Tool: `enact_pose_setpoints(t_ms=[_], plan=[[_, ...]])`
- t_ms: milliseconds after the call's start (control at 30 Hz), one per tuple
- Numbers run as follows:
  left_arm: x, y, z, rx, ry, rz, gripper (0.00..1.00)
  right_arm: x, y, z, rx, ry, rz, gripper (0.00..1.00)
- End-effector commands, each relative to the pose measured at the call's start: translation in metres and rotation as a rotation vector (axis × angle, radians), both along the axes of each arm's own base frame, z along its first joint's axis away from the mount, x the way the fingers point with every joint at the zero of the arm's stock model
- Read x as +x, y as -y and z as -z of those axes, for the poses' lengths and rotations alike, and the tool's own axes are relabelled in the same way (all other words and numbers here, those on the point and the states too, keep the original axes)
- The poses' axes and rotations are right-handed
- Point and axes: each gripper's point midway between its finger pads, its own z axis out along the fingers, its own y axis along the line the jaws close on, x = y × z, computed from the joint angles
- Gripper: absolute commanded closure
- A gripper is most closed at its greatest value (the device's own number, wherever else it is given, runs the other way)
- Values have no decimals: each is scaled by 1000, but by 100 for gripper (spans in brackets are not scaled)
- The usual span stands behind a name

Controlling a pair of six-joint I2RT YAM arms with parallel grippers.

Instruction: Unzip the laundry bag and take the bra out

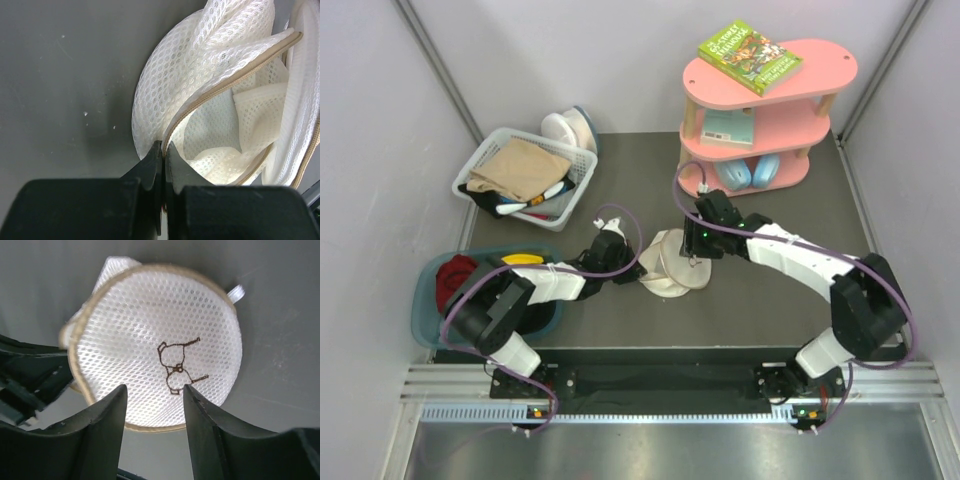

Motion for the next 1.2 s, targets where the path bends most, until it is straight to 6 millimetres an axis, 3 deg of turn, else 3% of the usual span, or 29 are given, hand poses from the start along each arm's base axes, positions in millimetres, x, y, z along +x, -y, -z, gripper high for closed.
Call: enact_pose_setpoints(t_ms=[0, 233, 533, 667, 700, 733, 833, 867, 900, 1000, 1167], plan=[[1, 5, -5, -19, 19, 11, 100, -1, -34, 12, 43, -5, -90, 52], [4, 11, -6, -36, 23, 23, 100, -9, -81, 21, 123, -38, -186, 52], [7, 22, -7, -65, 23, 53, 100, -23, -102, 46, 136, -97, -233, 52], [7, 19, -15, -54, 32, 53, 98, -22, -99, 61, 106, -124, -219, 50], [4, 12, -11, -21, 17, 36, 95, -23, -97, 63, 96, -126, -217, 50], [6, 9, -20, -18, 37, 26, 91, -22, -95, 64, 85, -125, -212, 50], [0, -8, -29, 33, 47, -6, 60, -19, -91, 65, 63, -113, -199, 48], [-2, -11, -33, 36, 49, -10, 45, -19, -89, 68, 58, -117, -196, 48], [-5, -13, -36, 37, 47, -12, 37, -18, -89, 68, 58, -116, -196, 48], [-12, -34, -44, 80, 57, -72, 24, -15, -89, 71, 54, -117, -195, 48], [-30, -79, -60, 186, 60, -179, 15, -12, -92, 66, 52, -107, -223, 47]])
